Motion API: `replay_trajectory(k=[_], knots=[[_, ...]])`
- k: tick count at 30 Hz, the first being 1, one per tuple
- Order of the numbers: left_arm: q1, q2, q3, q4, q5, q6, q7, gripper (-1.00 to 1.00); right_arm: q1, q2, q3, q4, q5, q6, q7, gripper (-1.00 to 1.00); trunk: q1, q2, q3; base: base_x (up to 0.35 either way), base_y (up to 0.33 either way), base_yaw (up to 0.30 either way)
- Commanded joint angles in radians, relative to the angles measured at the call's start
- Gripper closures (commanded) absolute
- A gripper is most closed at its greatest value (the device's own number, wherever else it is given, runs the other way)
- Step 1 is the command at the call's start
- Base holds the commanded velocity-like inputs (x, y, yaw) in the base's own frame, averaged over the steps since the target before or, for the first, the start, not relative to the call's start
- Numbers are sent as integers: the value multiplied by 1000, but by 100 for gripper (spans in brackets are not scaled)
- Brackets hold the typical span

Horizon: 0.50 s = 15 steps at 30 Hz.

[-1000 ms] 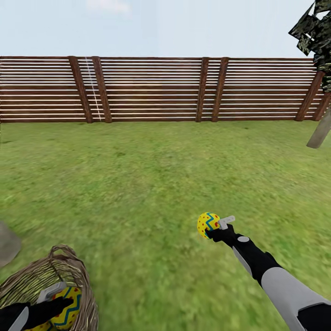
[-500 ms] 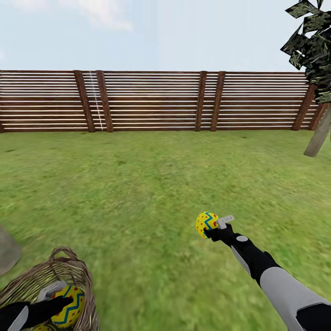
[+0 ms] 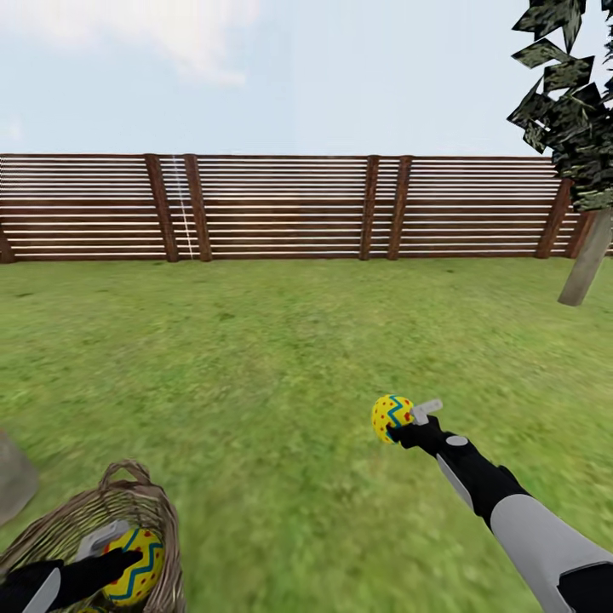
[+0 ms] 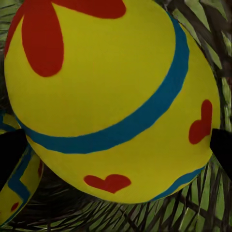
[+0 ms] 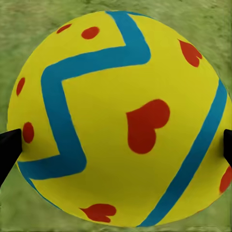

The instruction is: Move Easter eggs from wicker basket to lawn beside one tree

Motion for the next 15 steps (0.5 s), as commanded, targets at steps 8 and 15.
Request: replay_trajectory(k=[8,15], knots=[[0,-1,24,1,7,-7,0,100,0,-1,7,-6,-8,20,-1,100,-4,2,30,-73,54,0],[0,-2,25,1,6,-6,1,100,0,3,9,-7,-8,20,-1,100,-7,3,57,-262,208,0]])
